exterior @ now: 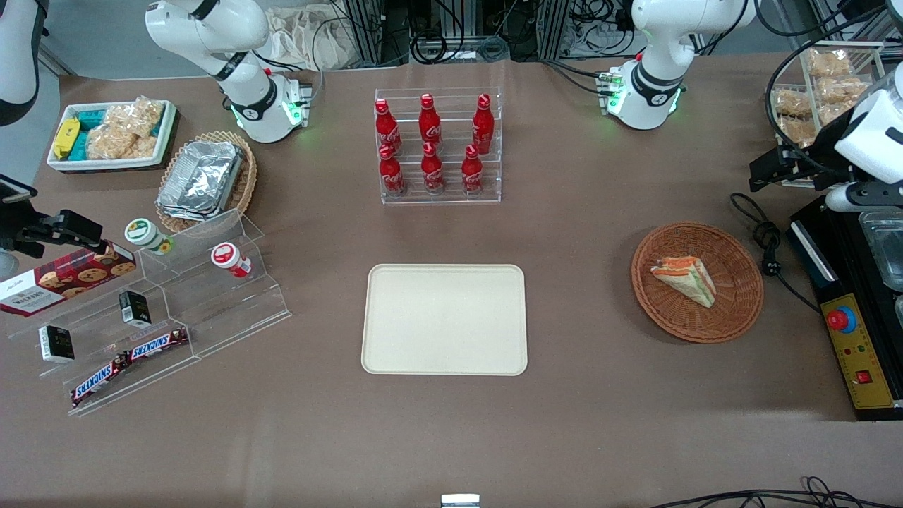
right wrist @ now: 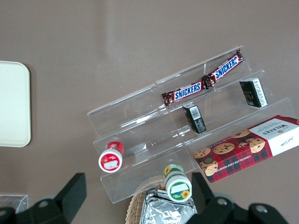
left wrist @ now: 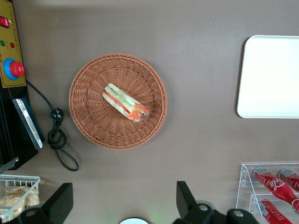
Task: Place sandwich from basket to tray
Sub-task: 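Lower the open left gripper over the wrapped sandwich in the wicker basket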
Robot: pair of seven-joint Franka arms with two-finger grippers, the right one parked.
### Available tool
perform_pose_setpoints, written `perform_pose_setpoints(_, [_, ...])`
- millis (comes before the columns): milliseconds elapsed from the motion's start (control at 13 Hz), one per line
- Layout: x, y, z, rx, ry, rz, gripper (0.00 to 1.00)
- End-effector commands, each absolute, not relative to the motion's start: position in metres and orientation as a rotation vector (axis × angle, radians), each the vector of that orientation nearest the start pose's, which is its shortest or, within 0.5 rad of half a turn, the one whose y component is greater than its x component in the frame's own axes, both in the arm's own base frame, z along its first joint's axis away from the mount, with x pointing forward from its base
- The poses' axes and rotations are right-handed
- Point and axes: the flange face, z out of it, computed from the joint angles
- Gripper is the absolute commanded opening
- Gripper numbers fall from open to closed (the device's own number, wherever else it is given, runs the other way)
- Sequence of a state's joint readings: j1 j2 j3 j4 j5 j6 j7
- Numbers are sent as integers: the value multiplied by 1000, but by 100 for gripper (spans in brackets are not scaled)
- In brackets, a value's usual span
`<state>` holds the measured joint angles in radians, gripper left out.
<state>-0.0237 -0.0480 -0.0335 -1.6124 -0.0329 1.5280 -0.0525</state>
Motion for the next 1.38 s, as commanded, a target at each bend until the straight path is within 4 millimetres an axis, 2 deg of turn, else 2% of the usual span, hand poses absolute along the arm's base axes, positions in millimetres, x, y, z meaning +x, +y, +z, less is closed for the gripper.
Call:
perform_pose_setpoints(0, [531, -37, 628, -3143, 15, 92, 99])
perform_pose_setpoints(154, [533, -38, 623, -3140, -76, 107, 99])
perform_pose_setpoints(231, [539, -38, 613, -3133, -112, 135, 99])
perform_pose_setpoints(385, [552, -35, 583, -3103, -321, 207, 99])
perform_pose_setpoints(538, [560, -35, 543, -3084, -409, 227, 99])
perform_pose_setpoints(615, [561, -34, 520, -3053, -522, 216, 99])
perform_pose_setpoints(923, [554, -28, 424, -3005, -703, 152, 99])
perform_pose_setpoints(1077, [553, -16, 375, -2988, -763, 211, 99])
perform_pose_setpoints(1308, [568, -13, 307, -2951, -924, 211, 99])
